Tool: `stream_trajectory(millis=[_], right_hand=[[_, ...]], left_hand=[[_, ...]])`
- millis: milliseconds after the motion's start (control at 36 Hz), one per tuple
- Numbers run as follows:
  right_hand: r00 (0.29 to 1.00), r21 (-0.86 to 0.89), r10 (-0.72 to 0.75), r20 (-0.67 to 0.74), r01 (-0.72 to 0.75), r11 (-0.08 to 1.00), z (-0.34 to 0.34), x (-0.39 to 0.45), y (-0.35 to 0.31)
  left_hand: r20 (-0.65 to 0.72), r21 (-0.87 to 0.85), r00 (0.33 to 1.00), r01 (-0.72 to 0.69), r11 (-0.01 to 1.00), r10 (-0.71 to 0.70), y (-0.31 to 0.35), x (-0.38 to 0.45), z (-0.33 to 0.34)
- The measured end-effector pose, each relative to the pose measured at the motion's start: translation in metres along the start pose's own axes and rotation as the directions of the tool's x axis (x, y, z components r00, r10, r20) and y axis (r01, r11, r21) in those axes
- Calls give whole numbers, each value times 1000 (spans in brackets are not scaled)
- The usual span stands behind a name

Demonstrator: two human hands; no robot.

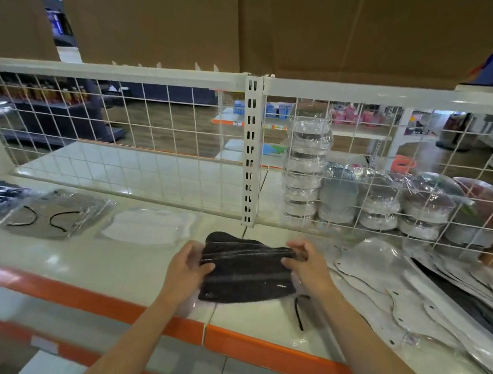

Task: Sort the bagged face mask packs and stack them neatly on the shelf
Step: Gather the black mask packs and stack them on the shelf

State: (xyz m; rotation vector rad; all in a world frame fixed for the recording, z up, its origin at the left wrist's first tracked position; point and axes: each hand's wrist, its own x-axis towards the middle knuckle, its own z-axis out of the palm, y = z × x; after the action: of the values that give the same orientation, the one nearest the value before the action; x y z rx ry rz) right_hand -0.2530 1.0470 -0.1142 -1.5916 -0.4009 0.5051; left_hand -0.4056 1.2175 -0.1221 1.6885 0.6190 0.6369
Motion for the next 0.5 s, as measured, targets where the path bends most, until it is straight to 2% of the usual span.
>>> stream_trajectory(millis=[56,111,167,222,306,417,500], right_hand=[[995,6,-97,-14,97,995,1,3,-12],[985,15,-171,-11,171,985,1,3,-16],[985,5,-173,16,172,985,-3,3,-9],[997,-12,-73,41,73,997,-5,1,7],[998,53,46,31,-48,997,-5,-6,30],[1000,-47,-23,8,24,999,4,-8,19],[991,-81,-135,-2,135,988,8,-3,-7]], left_hand=[[-30,112,993,-108,988,112,5,5,-5],[-42,139,985,-163,977,170,4,7,-11],[-39,119,987,-153,981,159,-4,5,-14],[-39,119,994,-95,988,101,-13,-1,-15],[-79,106,997,-8,994,16,-26,-6,-11],[-42,113,998,-44,993,49,-19,-5,-7],[-54,96,995,-82,992,87,-2,0,-8]])
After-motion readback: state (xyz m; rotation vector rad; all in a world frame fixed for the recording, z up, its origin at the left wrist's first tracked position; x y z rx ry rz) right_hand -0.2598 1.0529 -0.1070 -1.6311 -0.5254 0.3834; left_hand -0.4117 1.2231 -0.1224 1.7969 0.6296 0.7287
